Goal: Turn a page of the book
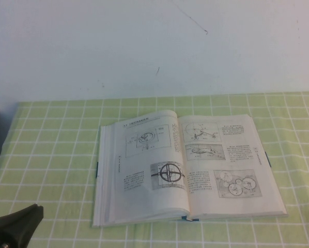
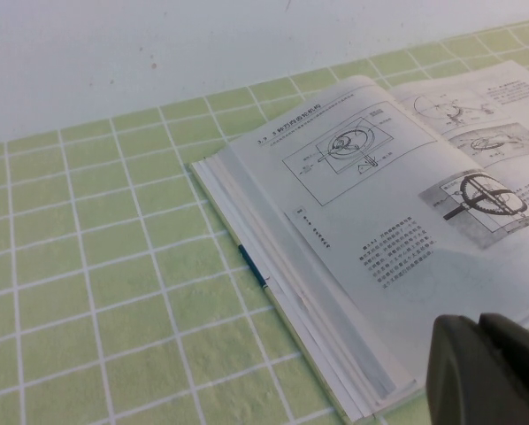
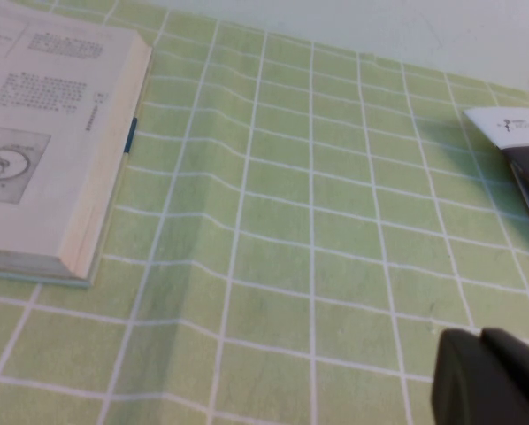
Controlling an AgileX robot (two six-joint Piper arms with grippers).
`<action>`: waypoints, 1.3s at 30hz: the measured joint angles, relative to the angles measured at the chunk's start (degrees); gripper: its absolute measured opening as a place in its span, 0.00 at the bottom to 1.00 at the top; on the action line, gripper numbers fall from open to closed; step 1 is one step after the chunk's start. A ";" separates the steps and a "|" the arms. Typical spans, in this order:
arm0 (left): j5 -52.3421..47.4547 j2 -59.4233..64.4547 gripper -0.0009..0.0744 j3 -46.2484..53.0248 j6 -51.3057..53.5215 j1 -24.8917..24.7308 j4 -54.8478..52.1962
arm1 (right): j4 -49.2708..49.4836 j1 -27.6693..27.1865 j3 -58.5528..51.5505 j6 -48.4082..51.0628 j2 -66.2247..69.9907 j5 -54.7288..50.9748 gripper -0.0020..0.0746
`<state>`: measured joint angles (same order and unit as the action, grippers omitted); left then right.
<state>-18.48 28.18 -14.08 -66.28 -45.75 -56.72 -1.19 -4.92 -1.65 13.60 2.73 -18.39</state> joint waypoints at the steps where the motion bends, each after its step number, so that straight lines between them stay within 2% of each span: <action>1: 0.00 0.00 0.01 0.00 0.00 0.00 0.00 | 0.11 0.00 0.00 0.00 0.00 -0.05 0.02; 26: -0.39 0.00 0.01 0.00 -0.21 0.00 0.00 | 0.19 0.00 0.00 -0.08 0.00 -0.14 0.02; 32: -0.28 -0.09 0.01 0.03 -7.59 0.00 0.19 | 0.19 0.00 0.00 -0.08 0.00 -0.18 0.02; 34: -0.85 -0.13 0.01 0.03 -7.77 0.00 3.61 | 0.19 0.00 0.00 -0.08 0.00 -0.18 0.02; 36: -1.92 -1.13 0.01 0.13 -1.45 0.13 10.61 | 0.19 0.00 0.00 -0.08 0.00 -0.18 0.02; 39: -2.98 -4.21 0.01 0.79 15.89 2.21 25.02 | 0.19 0.00 0.00 -0.08 0.00 -0.18 0.02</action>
<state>-21.46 23.98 -13.29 -50.39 -43.53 -31.70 -1.00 -4.92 -1.65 13.52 2.73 -18.56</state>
